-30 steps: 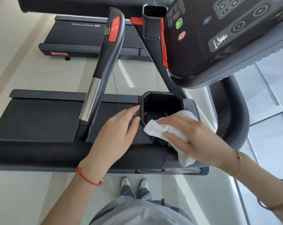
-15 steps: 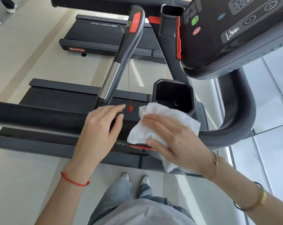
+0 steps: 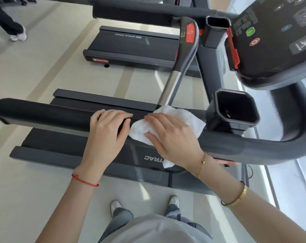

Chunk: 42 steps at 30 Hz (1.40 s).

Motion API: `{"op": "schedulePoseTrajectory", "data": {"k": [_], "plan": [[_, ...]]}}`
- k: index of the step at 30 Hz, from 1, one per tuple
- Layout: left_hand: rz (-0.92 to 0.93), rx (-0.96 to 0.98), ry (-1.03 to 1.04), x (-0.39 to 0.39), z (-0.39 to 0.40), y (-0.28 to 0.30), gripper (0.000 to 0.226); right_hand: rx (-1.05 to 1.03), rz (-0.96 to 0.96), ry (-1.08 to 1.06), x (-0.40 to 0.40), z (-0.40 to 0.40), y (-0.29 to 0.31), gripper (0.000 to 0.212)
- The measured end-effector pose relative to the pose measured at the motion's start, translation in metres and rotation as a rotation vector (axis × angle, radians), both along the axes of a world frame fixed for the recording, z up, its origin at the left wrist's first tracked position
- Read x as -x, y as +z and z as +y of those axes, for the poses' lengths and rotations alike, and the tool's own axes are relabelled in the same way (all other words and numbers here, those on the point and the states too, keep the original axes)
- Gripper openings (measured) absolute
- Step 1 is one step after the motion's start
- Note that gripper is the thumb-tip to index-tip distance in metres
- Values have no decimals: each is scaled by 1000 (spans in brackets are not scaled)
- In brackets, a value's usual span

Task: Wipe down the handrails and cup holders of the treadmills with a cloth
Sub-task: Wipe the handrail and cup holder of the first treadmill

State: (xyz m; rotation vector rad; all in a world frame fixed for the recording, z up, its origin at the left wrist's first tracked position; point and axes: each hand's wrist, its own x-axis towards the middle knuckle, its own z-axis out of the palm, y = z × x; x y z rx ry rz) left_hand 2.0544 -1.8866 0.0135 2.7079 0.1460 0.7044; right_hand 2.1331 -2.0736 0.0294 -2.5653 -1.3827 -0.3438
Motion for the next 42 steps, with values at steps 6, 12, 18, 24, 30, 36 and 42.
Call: {"op": "schedulePoseTrajectory", "data": {"k": [6, 12, 18, 24, 30, 36, 42], "plan": [[14, -7, -35, 19, 83, 1, 22, -13, 34, -29, 19, 82, 1, 42], [40, -14, -42, 33, 149, 1, 20, -9, 115, -28, 25, 137, 5, 44], [32, 26, 55, 44, 204, -3, 20, 84, 94, -220, 29, 151, 7, 47], [-26, 58, 171, 52, 246, -9, 19, 106, 162, -79, 29, 208, 12, 51], [-45, 181, 256, 65, 274, -11, 29, 74, 264, 116, 27, 275, 13, 45], [-30, 240, 389, 91, 301, -12, 25, 31, 344, 260, 31, 342, 12, 44], [-18, 248, 515, 131, 354, -18, 24, -11, 385, 331, 41, 408, 11, 37]]}}
